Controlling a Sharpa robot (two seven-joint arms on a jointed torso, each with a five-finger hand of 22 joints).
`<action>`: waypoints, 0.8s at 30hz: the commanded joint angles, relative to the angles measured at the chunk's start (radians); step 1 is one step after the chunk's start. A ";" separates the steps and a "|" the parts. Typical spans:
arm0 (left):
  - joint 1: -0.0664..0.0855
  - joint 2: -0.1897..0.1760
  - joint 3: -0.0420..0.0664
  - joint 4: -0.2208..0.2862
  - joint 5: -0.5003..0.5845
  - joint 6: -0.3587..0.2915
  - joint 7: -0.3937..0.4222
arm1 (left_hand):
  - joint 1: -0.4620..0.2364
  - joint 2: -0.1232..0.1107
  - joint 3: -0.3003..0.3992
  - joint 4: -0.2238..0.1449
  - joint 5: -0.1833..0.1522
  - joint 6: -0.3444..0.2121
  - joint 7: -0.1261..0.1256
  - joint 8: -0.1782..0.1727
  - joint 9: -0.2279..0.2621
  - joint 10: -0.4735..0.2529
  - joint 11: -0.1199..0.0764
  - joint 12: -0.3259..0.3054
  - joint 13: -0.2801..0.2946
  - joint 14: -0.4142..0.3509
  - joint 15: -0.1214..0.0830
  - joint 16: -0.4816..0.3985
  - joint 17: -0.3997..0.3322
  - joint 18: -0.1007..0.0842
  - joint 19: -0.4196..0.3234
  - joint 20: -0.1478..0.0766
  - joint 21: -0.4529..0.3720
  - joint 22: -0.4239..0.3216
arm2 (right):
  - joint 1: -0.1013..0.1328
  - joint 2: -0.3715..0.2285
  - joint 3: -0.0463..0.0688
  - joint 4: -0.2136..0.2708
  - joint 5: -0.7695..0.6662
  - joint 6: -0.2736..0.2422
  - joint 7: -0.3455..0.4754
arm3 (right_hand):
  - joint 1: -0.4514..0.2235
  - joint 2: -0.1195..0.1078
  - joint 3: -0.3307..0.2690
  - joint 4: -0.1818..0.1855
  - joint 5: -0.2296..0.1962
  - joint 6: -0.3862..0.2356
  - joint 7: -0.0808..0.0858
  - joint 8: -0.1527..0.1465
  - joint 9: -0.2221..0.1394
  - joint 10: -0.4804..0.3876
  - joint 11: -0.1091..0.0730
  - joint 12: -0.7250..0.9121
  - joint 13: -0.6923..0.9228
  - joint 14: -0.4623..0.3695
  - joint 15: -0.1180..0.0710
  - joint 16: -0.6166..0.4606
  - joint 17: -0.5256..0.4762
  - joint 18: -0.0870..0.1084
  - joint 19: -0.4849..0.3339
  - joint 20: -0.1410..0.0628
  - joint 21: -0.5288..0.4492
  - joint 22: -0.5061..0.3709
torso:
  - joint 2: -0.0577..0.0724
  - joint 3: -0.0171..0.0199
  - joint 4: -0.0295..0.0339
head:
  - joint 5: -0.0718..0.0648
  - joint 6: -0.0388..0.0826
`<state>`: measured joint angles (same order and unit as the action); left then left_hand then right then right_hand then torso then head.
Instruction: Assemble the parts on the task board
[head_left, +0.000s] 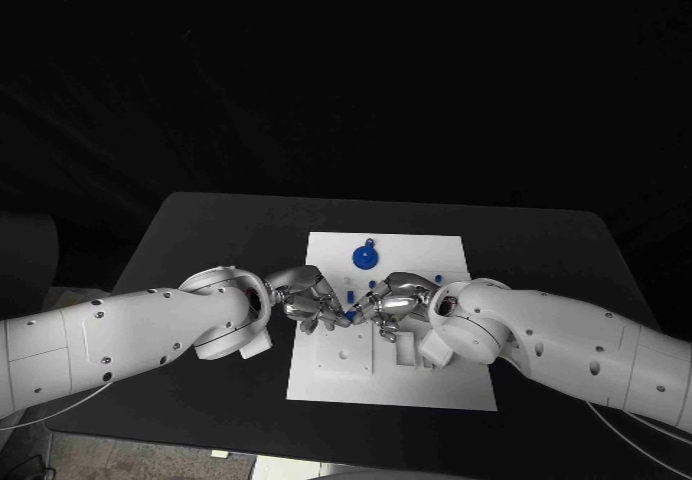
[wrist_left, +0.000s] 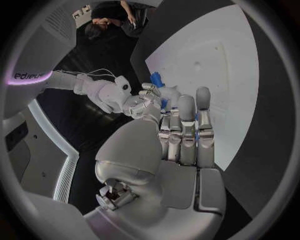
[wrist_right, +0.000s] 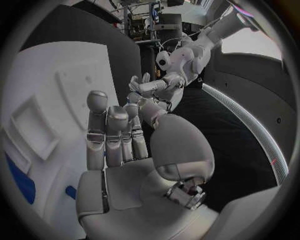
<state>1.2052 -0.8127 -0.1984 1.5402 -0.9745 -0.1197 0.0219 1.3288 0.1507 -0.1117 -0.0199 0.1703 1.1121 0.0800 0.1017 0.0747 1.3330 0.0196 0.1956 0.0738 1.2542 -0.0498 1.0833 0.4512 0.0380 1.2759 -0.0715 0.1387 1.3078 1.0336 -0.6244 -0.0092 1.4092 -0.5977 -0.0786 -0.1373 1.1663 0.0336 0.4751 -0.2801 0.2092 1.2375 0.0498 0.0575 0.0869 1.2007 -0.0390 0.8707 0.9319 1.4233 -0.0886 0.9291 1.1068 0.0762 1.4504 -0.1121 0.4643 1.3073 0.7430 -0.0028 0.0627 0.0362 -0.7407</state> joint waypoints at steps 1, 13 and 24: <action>0.000 0.007 0.000 0.004 -0.013 -0.003 -0.004 | 0.025 0.009 0.010 -0.017 0.032 0.012 -0.002 -0.005 0.001 0.006 -0.005 -0.001 -0.001 0.010 -0.002 0.004 0.002 0.006 0.006 -0.001 0.005 0.009 | 0.000 0.004 0.001 0.006 0.006 0.020 0.014 | -0.010 -0.002 0.004 -0.001 0.005 0.006 0.000 0.007 0.185 0.005 -0.001 0.002 0.001 -0.003 -0.007 0.005 0.001 -0.017 0.000 -0.005 0.003 0.053 | 0.000 -0.0001 -0.0003 | 0.000 0.000; 0.000 0.013 -0.001 0.000 0.044 -0.057 -0.005 | 0.048 0.061 0.053 -0.064 0.066 0.040 -0.006 -0.030 0.014 0.042 -0.009 -0.035 -0.005 0.022 -0.007 0.011 0.007 0.007 0.005 -0.006 0.035 0.018 | 0.000 0.008 0.001 0.008 0.009 0.026 0.011 | -0.011 -0.003 0.006 -0.001 0.007 0.006 0.000 0.007 0.187 0.004 -0.001 0.001 0.001 -0.002 -0.007 0.005 0.002 -0.017 0.000 -0.005 0.005 0.053 | 0.000 0.0000 -0.0002 | -0.001 0.004; 0.000 0.012 -0.001 -0.001 0.122 -0.089 0.006 | 0.024 0.094 0.111 -0.097 0.079 0.046 -0.006 -0.033 0.025 0.066 -0.010 -0.061 -0.005 0.023 -0.007 0.012 0.010 0.010 -0.007 -0.006 0.061 0.017 | 0.000 0.009 0.001 0.006 0.006 0.022 0.004 | -0.011 -0.003 0.008 -0.001 0.009 0.006 0.000 0.007 0.188 0.004 -0.001 -0.001 0.000 -0.003 -0.007 0.004 0.002 -0.017 0.000 -0.005 0.006 0.053 | 0.000 -0.0001 0.0000 | -0.003 0.005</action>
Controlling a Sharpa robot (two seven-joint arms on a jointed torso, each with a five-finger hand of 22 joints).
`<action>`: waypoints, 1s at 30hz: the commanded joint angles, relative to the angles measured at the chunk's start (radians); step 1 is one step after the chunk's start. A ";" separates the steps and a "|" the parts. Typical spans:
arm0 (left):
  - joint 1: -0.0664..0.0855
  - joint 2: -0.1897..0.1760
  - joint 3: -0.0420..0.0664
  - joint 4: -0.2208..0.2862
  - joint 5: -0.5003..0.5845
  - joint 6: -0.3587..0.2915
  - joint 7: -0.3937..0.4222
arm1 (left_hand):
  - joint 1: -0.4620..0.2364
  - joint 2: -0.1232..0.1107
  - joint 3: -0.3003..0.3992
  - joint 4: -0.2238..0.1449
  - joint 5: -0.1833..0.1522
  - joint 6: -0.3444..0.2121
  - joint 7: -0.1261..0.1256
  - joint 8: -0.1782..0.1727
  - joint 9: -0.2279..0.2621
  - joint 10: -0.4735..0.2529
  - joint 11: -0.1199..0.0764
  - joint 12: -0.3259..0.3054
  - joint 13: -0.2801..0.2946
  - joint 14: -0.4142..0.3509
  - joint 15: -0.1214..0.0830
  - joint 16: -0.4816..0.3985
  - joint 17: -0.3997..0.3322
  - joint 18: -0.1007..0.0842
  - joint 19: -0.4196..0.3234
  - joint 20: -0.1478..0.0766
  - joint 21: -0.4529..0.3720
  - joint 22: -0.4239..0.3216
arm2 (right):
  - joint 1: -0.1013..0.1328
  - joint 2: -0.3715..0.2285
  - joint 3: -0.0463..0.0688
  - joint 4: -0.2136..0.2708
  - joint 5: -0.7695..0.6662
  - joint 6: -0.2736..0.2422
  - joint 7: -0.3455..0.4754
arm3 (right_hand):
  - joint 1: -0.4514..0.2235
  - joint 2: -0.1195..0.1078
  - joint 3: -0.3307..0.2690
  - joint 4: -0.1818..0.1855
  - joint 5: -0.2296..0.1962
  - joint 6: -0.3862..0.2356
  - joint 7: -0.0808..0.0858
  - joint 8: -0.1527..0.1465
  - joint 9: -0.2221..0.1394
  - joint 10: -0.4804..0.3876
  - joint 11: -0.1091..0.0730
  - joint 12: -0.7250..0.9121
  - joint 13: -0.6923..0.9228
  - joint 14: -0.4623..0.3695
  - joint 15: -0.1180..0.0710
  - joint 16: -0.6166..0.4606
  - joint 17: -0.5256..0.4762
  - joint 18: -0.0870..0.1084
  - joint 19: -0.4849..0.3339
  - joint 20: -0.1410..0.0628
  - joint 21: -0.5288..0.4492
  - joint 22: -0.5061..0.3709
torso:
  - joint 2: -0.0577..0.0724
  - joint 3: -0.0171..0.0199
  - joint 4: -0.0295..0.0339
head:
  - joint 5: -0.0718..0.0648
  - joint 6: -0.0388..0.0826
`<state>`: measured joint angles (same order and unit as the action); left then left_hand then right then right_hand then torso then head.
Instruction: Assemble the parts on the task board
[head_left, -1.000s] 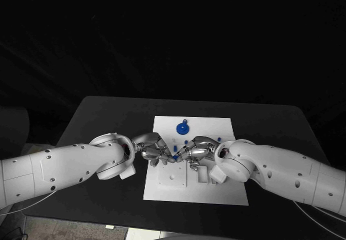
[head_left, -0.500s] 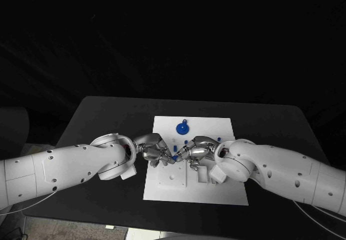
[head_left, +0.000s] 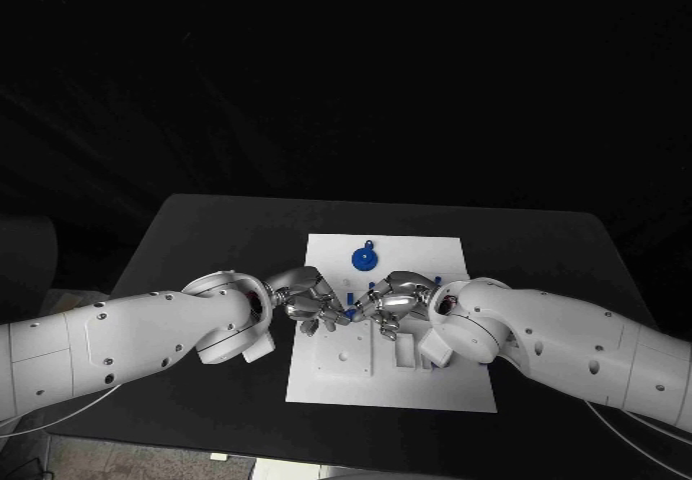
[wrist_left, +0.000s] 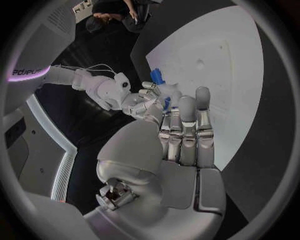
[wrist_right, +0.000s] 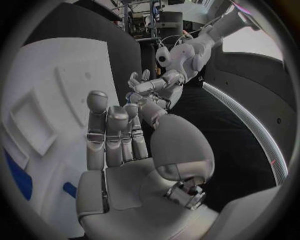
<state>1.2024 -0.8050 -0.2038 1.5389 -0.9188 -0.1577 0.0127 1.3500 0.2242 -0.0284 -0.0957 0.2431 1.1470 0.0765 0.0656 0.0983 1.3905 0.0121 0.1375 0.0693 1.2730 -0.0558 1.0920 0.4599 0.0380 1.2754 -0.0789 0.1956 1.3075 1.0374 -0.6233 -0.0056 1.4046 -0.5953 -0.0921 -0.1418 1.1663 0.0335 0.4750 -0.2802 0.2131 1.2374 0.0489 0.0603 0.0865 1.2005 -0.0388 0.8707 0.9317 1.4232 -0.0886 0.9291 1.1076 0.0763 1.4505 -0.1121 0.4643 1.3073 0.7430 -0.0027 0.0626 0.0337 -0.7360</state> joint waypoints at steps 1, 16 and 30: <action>0.003 0.003 0.004 0.000 0.075 -0.054 0.017 | 0.001 0.022 0.030 -0.022 0.006 0.016 -0.004 0.004 0.003 0.012 -0.004 -0.003 0.000 0.005 -0.002 0.004 0.002 0.010 -0.007 0.001 0.005 0.018 | -0.004 0.008 -0.002 0.011 0.002 0.034 0.007 | -0.011 -0.003 0.008 -0.001 0.006 0.006 0.000 0.004 0.189 0.004 -0.001 -0.001 0.000 -0.003 -0.007 0.004 0.001 -0.017 0.000 -0.005 0.006 0.053 | 0.000 -0.0002 0.0002 | 0.000 0.000; 0.003 0.003 0.004 -0.001 0.156 -0.060 0.042 | -0.137 -0.078 0.395 -0.037 -0.136 0.045 -0.012 0.003 0.041 0.033 -0.009 -0.012 0.001 0.007 -0.007 0.003 0.005 0.008 -0.018 -0.004 0.035 0.016 | -0.004 0.011 -0.002 0.008 -0.020 0.013 -0.014 | -0.014 -0.006 0.015 0.000 0.015 0.007 0.000 0.004 0.189 0.004 -0.001 -0.004 -0.002 -0.003 -0.007 0.001 -0.001 -0.017 0.000 -0.005 0.005 0.052 | 0.000 -0.0005 0.0005 | -0.003 -0.001; 0.003 0.004 0.004 -0.002 0.159 -0.069 0.044 | -0.153 -0.097 0.421 -0.049 -0.103 0.079 -0.024 0.003 0.091 0.060 -0.020 0.006 0.002 0.012 -0.016 0.015 0.015 0.002 -0.019 -0.013 0.053 0.019 | -0.004 0.011 -0.003 0.008 -0.014 -0.014 -0.005 | -0.016 -0.006 0.002 0.009 0.029 -0.005 0.004 0.004 0.179 -0.015 0.002 -0.042 -0.037 -0.013 -0.004 -0.022 -0.017 -0.009 -0.010 -0.002 -0.045 0.041 | 0.000 0.0000 0.0008 | -0.002 -0.003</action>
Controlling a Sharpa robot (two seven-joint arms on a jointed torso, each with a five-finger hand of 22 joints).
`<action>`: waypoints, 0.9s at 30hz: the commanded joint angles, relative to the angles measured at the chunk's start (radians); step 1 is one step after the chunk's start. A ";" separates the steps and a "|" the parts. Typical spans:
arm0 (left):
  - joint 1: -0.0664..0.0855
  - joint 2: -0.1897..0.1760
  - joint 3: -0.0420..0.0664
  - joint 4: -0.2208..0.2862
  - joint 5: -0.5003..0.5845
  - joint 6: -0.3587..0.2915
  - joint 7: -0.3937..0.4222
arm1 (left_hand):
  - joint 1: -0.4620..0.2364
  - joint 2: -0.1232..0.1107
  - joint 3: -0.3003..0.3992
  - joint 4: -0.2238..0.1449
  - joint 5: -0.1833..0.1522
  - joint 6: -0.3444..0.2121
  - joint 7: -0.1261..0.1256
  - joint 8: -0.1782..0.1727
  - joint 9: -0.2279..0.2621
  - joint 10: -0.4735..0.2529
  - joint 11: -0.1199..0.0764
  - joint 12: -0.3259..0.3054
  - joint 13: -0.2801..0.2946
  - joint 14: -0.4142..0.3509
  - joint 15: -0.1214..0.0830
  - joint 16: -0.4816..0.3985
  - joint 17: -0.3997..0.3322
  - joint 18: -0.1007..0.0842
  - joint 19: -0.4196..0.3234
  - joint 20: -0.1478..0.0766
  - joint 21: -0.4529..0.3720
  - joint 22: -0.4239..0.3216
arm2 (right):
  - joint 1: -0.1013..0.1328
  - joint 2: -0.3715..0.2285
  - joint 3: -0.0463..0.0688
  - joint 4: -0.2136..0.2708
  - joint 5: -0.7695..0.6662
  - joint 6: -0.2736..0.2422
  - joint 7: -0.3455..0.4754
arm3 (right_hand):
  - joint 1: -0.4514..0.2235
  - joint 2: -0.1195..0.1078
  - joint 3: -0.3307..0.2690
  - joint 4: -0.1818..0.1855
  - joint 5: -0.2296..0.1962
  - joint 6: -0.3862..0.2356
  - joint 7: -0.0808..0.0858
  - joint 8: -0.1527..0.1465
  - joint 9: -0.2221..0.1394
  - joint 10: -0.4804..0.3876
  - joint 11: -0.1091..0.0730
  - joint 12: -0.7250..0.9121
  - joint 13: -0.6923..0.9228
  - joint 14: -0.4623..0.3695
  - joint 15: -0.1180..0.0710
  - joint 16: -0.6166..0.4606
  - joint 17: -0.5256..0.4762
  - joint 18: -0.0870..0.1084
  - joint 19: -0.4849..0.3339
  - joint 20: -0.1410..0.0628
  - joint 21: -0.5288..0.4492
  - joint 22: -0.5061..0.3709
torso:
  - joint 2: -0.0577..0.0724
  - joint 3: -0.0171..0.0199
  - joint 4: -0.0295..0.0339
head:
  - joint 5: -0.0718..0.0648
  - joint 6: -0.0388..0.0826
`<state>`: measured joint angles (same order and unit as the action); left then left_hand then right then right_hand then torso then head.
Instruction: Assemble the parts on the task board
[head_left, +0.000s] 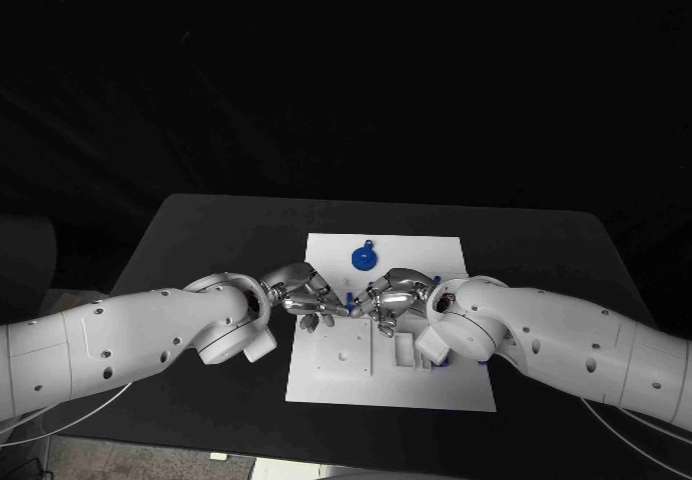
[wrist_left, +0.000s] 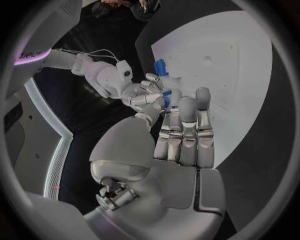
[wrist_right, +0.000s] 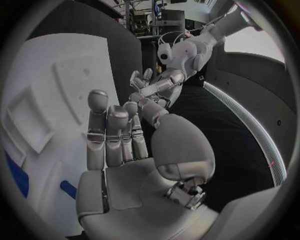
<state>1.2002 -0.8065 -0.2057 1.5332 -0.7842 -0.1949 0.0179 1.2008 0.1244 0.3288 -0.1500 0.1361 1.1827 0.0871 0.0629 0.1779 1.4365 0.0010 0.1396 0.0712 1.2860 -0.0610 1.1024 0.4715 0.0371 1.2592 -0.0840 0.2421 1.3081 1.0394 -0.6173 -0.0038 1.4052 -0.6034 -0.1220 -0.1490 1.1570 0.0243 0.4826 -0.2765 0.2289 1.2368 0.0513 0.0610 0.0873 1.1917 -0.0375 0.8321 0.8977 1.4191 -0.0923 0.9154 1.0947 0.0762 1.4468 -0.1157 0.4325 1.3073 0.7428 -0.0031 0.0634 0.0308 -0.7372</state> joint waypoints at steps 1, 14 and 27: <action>0.005 0.006 0.006 0.004 0.024 -0.033 0.039 | -0.006 0.002 0.063 0.003 0.006 0.046 -0.037 0.006 0.015 0.018 -0.010 0.006 0.001 -0.001 -0.011 0.007 0.004 0.003 -0.003 -0.009 0.009 0.018 | -0.005 0.005 -0.004 0.007 -0.004 0.013 0.005 | -0.007 0.003 -0.009 0.006 0.023 -0.007 0.002 0.003 0.177 -0.009 0.001 -0.006 -0.006 -0.012 0.000 -0.014 -0.007 -0.007 -0.008 0.002 -0.025 0.039 | 0.000 0.0003 -0.0002 | 0.001 -0.002; 0.005 0.006 0.006 -0.002 0.066 -0.046 0.024 | -0.107 -0.011 0.106 -0.087 0.167 0.087 -0.053 0.006 0.096 0.064 -0.027 0.025 0.004 0.018 -0.026 0.026 0.020 -0.004 -0.008 -0.025 0.065 0.020 | -0.005 -0.001 -0.004 0.004 0.021 -0.008 0.033 | -0.021 -0.026 -0.276 0.061 0.105 -0.166 0.049 0.001 0.043 -0.069 0.039 -0.071 -0.113 -0.086 0.034 -0.143 -0.121 0.011 -0.042 0.038 -0.261 -0.079 | 0.000 0.0007 0.0001 | 0.002 -0.001; 0.006 -0.001 0.006 -0.013 0.094 -0.019 -0.023 | -0.156 -0.017 0.123 -0.134 0.249 0.106 -0.061 0.005 0.133 0.072 -0.037 0.063 0.010 0.026 -0.034 0.023 0.025 -0.005 -0.019 -0.033 0.106 0.019 | -0.004 -0.029 -0.003 0.004 0.034 -0.111 0.088 | -0.026 -0.009 -0.442 0.080 0.176 -0.224 0.066 0.002 -0.016 -0.095 0.052 -0.040 -0.226 -0.108 0.045 -0.131 -0.188 0.016 -0.009 0.050 -0.331 -0.142 | 0.000 0.0005 -0.0008 | 0.007 0.000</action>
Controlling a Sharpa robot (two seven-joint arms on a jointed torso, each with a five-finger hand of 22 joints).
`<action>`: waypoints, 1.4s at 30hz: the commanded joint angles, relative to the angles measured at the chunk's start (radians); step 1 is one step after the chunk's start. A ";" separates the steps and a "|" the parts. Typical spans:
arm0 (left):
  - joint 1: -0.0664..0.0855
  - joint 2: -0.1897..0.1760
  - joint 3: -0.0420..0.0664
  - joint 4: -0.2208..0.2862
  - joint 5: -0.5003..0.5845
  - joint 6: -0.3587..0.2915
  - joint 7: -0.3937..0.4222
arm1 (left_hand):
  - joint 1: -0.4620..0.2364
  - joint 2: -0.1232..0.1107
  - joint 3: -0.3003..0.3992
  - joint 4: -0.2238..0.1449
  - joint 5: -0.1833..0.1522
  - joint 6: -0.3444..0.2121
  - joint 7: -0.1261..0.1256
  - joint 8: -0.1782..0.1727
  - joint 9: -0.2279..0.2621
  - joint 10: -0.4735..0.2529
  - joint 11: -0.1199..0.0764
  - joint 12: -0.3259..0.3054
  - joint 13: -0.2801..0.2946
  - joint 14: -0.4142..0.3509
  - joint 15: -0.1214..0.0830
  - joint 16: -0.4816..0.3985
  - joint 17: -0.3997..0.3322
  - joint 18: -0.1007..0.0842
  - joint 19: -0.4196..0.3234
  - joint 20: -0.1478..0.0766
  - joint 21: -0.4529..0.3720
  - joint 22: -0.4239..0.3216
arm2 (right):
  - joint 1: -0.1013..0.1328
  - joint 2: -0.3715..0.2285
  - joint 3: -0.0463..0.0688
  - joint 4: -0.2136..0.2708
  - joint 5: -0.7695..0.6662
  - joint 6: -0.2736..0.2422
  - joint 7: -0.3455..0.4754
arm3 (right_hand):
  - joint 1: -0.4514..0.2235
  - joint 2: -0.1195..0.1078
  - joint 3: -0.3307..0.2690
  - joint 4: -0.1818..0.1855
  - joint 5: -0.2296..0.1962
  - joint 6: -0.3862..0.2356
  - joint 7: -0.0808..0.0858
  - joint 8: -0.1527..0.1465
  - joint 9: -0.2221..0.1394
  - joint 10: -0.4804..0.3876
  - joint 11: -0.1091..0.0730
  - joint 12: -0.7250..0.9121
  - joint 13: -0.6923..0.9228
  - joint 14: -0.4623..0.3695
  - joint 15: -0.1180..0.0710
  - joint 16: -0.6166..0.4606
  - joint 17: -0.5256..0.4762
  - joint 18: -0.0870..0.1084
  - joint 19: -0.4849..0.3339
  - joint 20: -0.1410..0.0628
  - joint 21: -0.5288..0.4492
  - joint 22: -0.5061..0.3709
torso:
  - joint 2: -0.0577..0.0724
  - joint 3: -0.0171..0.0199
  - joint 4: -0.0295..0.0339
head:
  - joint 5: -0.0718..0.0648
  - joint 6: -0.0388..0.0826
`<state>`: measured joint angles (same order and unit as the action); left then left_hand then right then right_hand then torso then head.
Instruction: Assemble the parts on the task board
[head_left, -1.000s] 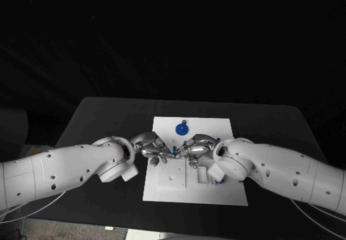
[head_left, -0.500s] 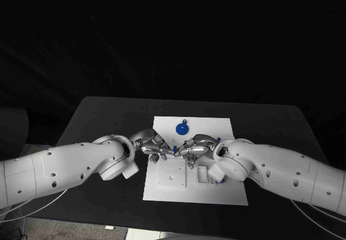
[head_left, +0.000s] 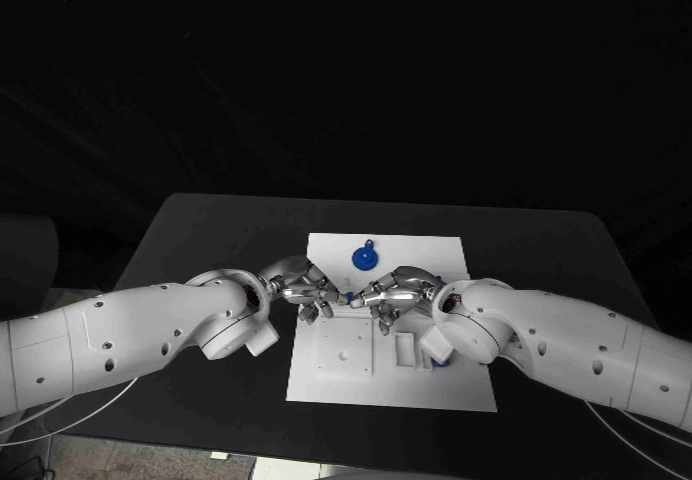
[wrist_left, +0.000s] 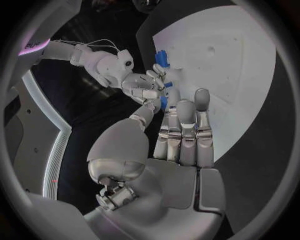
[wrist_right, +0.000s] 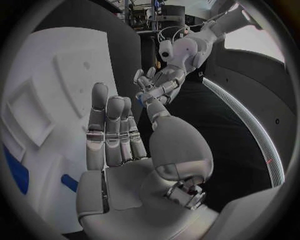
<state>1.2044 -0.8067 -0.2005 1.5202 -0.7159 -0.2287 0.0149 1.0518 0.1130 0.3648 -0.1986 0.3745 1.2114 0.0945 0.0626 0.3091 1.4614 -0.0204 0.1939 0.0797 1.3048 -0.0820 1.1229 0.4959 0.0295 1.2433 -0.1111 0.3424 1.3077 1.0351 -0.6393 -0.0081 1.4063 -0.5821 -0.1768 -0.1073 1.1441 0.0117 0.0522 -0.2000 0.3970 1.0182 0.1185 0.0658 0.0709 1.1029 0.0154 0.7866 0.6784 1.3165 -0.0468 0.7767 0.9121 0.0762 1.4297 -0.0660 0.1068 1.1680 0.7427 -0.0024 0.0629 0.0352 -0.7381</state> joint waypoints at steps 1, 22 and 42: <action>0.002 -0.002 0.001 -0.002 0.026 0.018 -0.028 | -0.011 -0.008 0.089 -0.085 0.020 0.080 -0.070 0.005 0.003 0.048 -0.016 0.012 0.003 0.009 -0.014 0.003 0.001 0.002 -0.003 -0.006 0.008 0.020 | 0.002 -0.012 0.002 0.004 0.015 -0.065 0.052 | -0.014 0.004 -0.022 0.008 0.015 -0.005 -0.002 -0.003 0.001 -0.007 -0.001 0.009 -0.012 -0.006 -0.001 0.009 -0.010 0.016 0.010 0.000 -0.009 -0.005 | 0.000 -0.0001 -0.0004 | 0.003 0.003; 0.136 0.053 -0.002 -0.117 -0.095 0.276 -0.461 | -0.079 -0.064 0.234 -0.087 0.030 0.114 -0.082 0.005 0.034 0.051 -0.030 0.076 0.004 0.046 -0.021 0.000 0.024 0.004 0.001 -0.014 0.058 0.019 | 0.099 -0.124 0.027 0.016 0.005 -0.145 0.100 | -0.025 0.004 -0.019 -0.005 0.070 0.013 -0.006 -0.003 0.001 -0.008 -0.006 0.025 -0.052 -0.009 -0.004 0.024 -0.035 0.013 0.019 -0.003 -0.021 0.000 | -0.011 0.0103 -0.0015 | 0.018 0.010; 0.179 0.250 -0.038 -0.291 -0.197 0.335 -0.615 | -0.102 -0.075 0.278 -0.088 0.030 0.122 -0.089 0.006 0.081 0.052 -0.038 0.122 0.019 0.068 -0.026 0.023 0.034 0.003 0.001 -0.019 0.117 0.020 | 0.126 -0.048 0.030 -0.266 -0.076 -0.193 0.202 | -0.036 0.001 0.036 -0.051 0.094 0.010 0.002 -0.003 -0.001 -0.006 0.010 -0.142 -0.255 -0.085 0.023 -0.124 -0.205 -0.003 -0.096 0.023 -0.044 -0.197 | -0.055 0.0331 -0.0034 | 0.006 -0.021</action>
<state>1.3822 -0.5629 -0.2384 1.2331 -0.8889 0.0923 -0.5699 0.9478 0.0285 0.5603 -0.2112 0.3994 1.2350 0.0808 0.0635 0.3887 1.4724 -0.0443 0.3119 0.0975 1.3512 -0.0929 1.1417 0.5293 0.0294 1.2434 -0.1254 0.4552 1.3073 1.1598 -0.6904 0.0214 1.1488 -0.6179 -0.3472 0.0363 1.1159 0.0132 0.0870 -0.2524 0.4863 1.0293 0.1150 0.0658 0.0710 1.0965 0.0210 0.6454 0.4244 1.2327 -0.0241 0.6536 0.7078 0.0762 1.3347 -0.0432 0.0653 0.9729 0.6956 0.0260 0.0589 0.0451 -0.7555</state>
